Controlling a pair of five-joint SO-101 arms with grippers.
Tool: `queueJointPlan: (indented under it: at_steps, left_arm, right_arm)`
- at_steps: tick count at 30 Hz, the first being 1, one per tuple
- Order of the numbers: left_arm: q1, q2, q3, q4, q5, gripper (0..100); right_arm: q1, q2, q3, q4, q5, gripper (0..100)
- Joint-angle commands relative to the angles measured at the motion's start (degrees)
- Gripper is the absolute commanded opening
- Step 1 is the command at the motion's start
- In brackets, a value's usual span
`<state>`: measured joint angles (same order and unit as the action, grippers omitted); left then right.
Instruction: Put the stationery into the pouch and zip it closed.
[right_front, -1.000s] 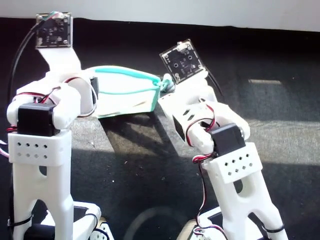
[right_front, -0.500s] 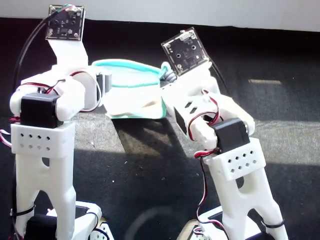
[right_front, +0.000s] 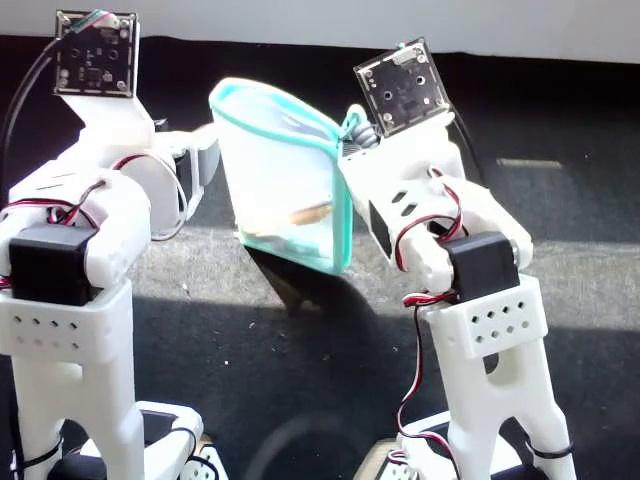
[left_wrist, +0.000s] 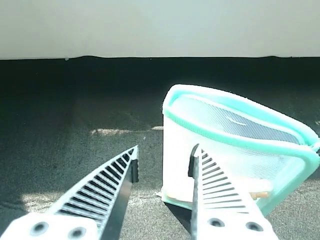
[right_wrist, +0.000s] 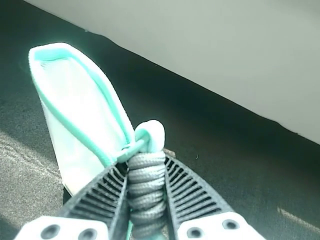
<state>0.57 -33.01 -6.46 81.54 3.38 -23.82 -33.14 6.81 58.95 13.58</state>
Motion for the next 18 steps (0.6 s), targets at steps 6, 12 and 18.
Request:
queueJointPlan:
  at_steps: [6, 12, 18]
  left_arm:
    - [7.9, -1.4, 6.2, 3.4, -0.2, 21]
    - [15.1, -1.3, 14.8, 2.1, 4.4, 21]
    - [16.5, -1.3, 24.0, -17.2, 5.9, 21]
  right_arm:
    - [0.7, -0.3, -5.5, -0.3, 0.3, 0.5]
    - [0.6, -0.2, -10.1, -0.3, 0.3, 0.5]
    - [0.6, -0.2, -12.2, -0.3, 0.2, 0.5]
